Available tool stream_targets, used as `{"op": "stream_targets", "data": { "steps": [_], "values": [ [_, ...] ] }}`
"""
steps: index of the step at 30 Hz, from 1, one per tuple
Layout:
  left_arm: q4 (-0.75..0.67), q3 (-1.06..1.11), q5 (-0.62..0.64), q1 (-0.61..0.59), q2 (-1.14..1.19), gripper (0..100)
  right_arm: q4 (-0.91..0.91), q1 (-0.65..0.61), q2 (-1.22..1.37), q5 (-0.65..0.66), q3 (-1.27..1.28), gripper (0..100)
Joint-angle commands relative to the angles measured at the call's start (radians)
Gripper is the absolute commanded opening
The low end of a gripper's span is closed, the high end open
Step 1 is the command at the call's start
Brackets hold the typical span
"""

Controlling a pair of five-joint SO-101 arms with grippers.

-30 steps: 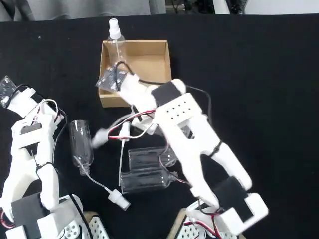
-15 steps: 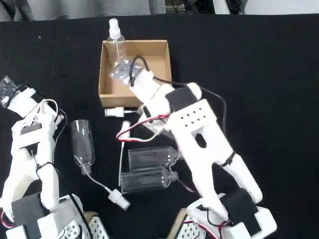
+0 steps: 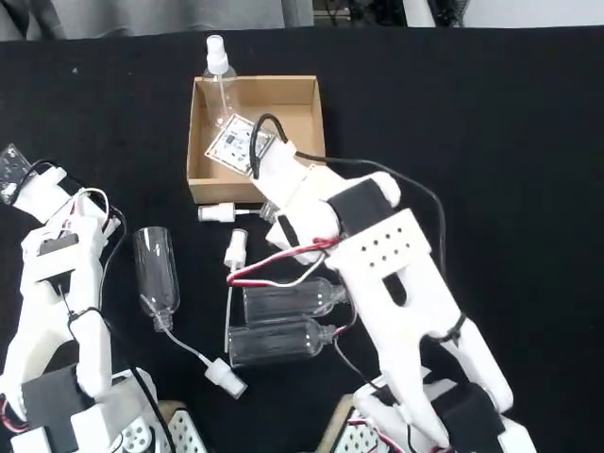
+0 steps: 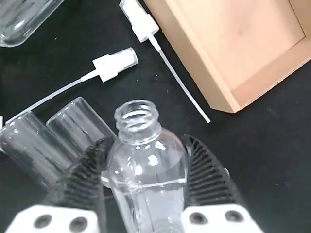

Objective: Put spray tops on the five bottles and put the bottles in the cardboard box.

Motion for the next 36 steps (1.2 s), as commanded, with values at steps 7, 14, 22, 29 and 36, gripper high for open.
{"op": "stream_targets", "data": {
  "steps": [7, 14, 22, 29, 36],
  "values": [
    [-0.014, -0.004, -0.009, -0.004, -0.043, 3, 0.043, -0.014, -0.196, 0.008, 0.045, 3.9],
    [-0.012, -0.004, -0.011, 0.001, -0.044, 3, -0.081, 0.107, -0.369, -0.107, 0.216, 3.9],
    [-0.014, 0.012, -0.011, 0.005, -0.051, 3, -0.288, 0.181, -0.578, -0.204, 0.45, 3.9],
    [-0.014, 0.012, -0.011, 0.005, -0.051, 3, -0.462, 0.232, -0.754, -0.204, 0.664, 3.9],
    [-0.011, 0.012, -0.012, 0.004, -0.051, 3, -0.54, 0.252, -0.878, -0.204, 0.779, 3.9]
  ]
}}
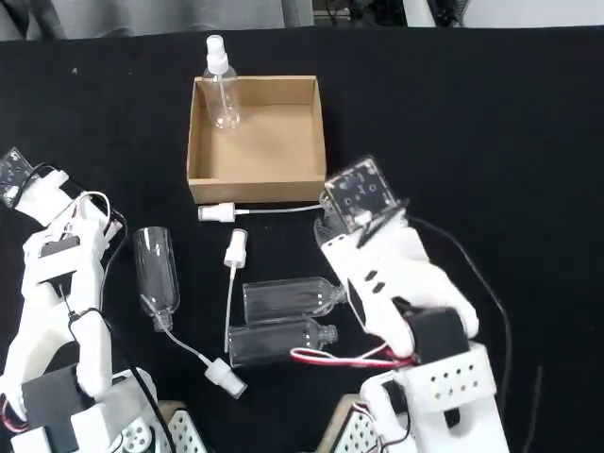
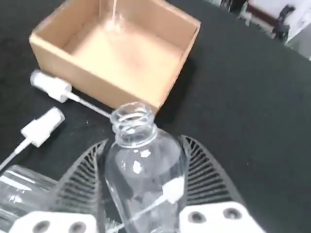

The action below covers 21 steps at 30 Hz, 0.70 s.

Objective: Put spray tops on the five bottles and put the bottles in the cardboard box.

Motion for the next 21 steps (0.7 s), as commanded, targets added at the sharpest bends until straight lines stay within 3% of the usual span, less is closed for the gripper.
{"op": "stream_targets", "data": {
  "steps": [1, 11, 16, 21],
  "values": [
    [-0.002, -0.007, -0.012, 0.002, -0.051, 3, -0.064, 0.025, -0.065, -0.008, 0.021, 3.9],
    [0.342, -0.124, -0.117, 0.013, -0.236, 3, -0.124, 0.08, -0.085, -0.133, 0.081, 3.9],
    [0.408, -0.122, -0.13, 0.058, -0.361, 3, -0.144, 0.11, -0.085, -0.149, 0.087, 3.9],
    [0.459, -0.131, -0.242, 0.148, -0.442, 3, -0.184, 0.112, -0.085, -0.149, 0.122, 3.9]
  ]
}}
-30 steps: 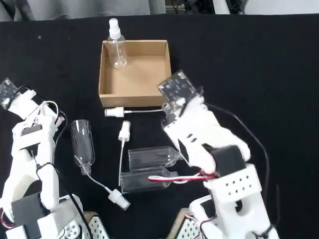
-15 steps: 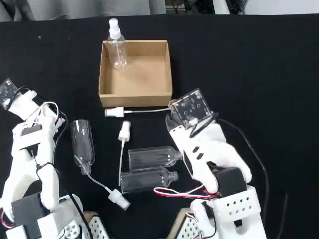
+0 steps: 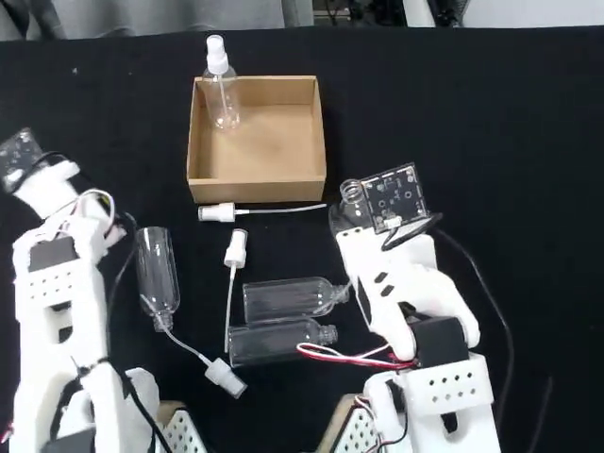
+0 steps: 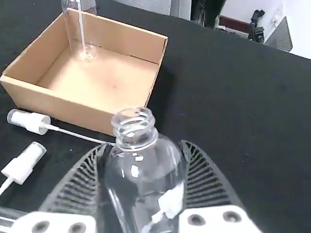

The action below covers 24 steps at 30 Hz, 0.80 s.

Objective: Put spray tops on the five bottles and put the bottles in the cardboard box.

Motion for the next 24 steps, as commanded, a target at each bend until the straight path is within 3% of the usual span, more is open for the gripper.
{"op": "stream_targets", "data": {
  "steps": [1, 4, 9, 18, 24],
  "values": [
    [0.038, -0.074, -0.081, 0.099, -0.1, 3, -0.051, 0.025, -0.028, -0.009, -0.001, 3.9],
    [0.044, -0.074, -0.106, 0.159, -0.115, 4, -0.051, 0.025, -0.028, -0.009, 0.001, 3.9],
    [0.12, -0.107, -0.118, 0.222, -0.103, 16, -0.051, 0.025, -0.028, -0.009, 0.001, 3.9],
    [0.4, -0.389, -0.23, 0.355, 0.086, 13, -0.051, 0.025, -0.028, -0.009, 0.001, 3.9],
    [0.603, -0.579, -0.236, 0.437, 0.296, 13, -0.051, 0.026, -0.028, -0.009, 0.001, 3.9]
  ]
}}
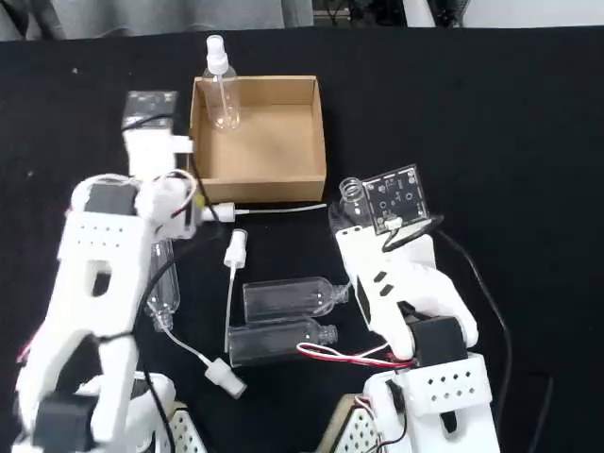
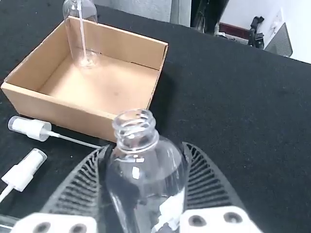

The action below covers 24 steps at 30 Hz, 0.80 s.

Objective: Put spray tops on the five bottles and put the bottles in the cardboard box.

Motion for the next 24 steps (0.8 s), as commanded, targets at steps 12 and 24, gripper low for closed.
{"op": "stream_targets", "data": {
  "steps": [12, 24],
  "values": [
    [0.13, -0.193, 0.06, 0.171, 0.21, 13, -0.031, 0.074, -0.028, -0.009, -0.01, 3.9],
    [-0.028, -0.051, 0.109, 0.228, 0.212, 13, -0.031, 0.074, -0.028, -0.009, -0.01, 3.9]
  ]
}}
